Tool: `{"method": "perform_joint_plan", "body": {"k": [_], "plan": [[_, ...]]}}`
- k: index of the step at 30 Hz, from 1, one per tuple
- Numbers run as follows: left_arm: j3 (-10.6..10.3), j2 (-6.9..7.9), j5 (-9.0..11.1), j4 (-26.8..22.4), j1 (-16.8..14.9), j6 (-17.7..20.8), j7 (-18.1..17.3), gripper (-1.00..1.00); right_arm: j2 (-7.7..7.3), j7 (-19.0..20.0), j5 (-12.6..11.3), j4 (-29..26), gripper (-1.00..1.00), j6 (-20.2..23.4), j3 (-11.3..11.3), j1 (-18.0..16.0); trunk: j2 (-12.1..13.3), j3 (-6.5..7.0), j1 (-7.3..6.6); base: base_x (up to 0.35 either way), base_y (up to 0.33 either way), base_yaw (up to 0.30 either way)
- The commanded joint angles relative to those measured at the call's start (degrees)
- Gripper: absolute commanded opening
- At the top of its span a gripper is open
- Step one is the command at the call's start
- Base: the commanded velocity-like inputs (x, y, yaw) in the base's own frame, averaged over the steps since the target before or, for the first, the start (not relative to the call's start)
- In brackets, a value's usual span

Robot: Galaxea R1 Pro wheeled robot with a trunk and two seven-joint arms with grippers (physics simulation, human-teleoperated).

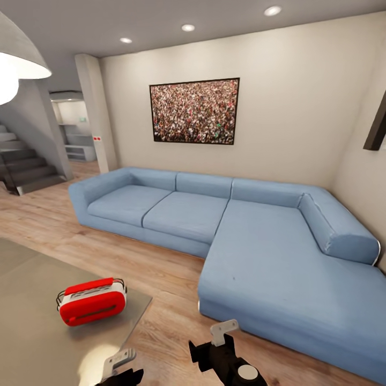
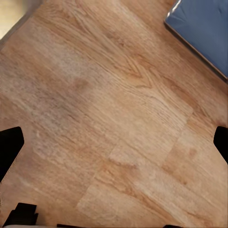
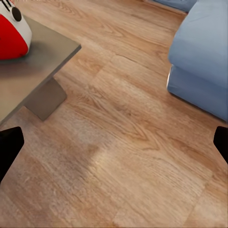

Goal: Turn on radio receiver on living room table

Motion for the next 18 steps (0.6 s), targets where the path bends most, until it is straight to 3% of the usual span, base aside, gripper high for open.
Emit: {"method": "perform_joint_plan", "body": {"k": [1,4,13,18], "plan": [[0.00,0.00,0.00,0.00,0.00,-0.01,0.00,1.00,-0.01,0.00,-0.01,0.00,1.00,0.00,0.00,0.01,0.00,-0.10,0.00,0.298,0.107,0.000],[0.00,0.00,-0.06,0.00,0.00,0.01,0.06,1.00,-0.01,-0.01,-0.03,0.00,1.00,0.00,0.00,-0.01,0.00,-0.38,0.00,0.223,0.062,0.000],[0.00,0.00,-0.02,-0.04,0.00,0.02,0.14,1.00,-0.01,-0.01,0.04,0.00,1.00,0.00,0.06,0.03,0.00,-1.23,0.00,0.031,0.007,0.000],[0.04,0.04,0.03,-0.06,0.00,0.01,0.02,1.00,0.02,0.01,0.05,0.00,1.00,0.00,0.08,0.01,0.00,-1.70,0.00,0.188,0.101,0.000]]}}
